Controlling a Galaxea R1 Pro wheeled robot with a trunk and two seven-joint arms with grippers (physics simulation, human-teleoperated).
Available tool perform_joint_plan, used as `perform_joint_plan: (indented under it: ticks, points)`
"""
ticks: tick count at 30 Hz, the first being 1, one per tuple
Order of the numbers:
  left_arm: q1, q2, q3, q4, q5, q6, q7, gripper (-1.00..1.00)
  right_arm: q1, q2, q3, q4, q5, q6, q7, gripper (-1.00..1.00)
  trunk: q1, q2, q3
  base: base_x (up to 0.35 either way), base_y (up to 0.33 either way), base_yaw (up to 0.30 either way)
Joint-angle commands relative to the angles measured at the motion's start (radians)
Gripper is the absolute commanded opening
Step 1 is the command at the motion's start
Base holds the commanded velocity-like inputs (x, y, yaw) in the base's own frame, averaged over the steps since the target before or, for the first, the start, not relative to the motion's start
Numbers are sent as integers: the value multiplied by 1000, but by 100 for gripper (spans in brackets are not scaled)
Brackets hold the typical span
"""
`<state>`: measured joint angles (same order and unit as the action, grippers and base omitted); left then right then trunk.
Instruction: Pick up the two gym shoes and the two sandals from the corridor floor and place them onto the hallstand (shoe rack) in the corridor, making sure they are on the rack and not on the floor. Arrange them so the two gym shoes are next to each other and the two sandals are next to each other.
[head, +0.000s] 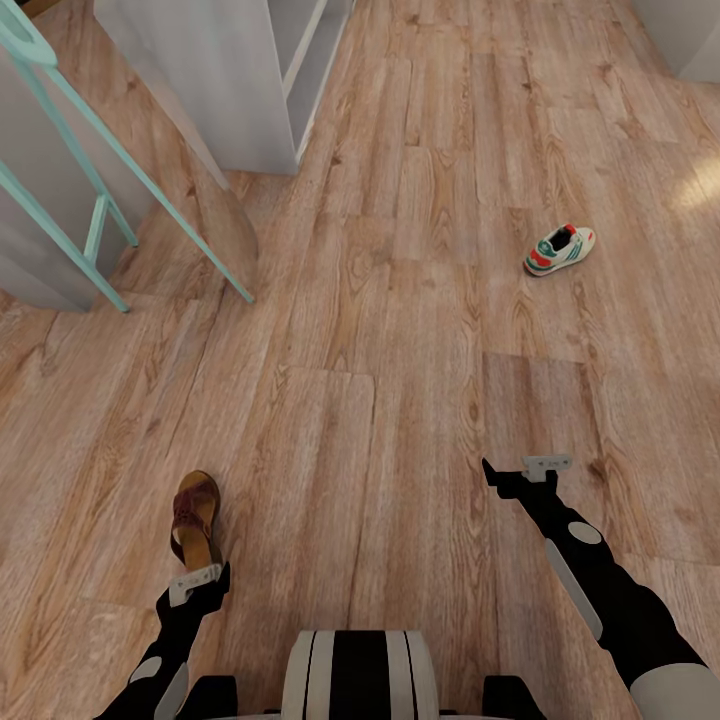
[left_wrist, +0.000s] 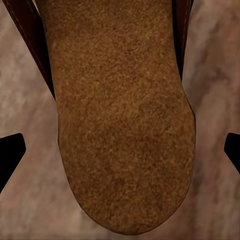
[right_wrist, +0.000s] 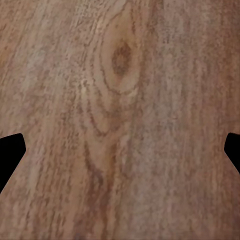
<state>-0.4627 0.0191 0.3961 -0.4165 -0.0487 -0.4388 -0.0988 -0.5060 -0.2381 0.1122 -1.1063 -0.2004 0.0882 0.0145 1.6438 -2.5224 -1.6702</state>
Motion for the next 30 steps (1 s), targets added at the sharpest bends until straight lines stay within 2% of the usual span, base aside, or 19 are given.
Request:
perform_joint_plan:
  ticks: [1,30]
  points:
    - [-1,-1,9,1,-5,-3,-9,100,0,-1,1,-1,-8,4,1,100,0,0,-1,0,0,10]
    - [-1,-1,9,1,-5,-3,-7,100,0,0,1,-1,-8,4,1,100,0,0,-5,11,0,1]
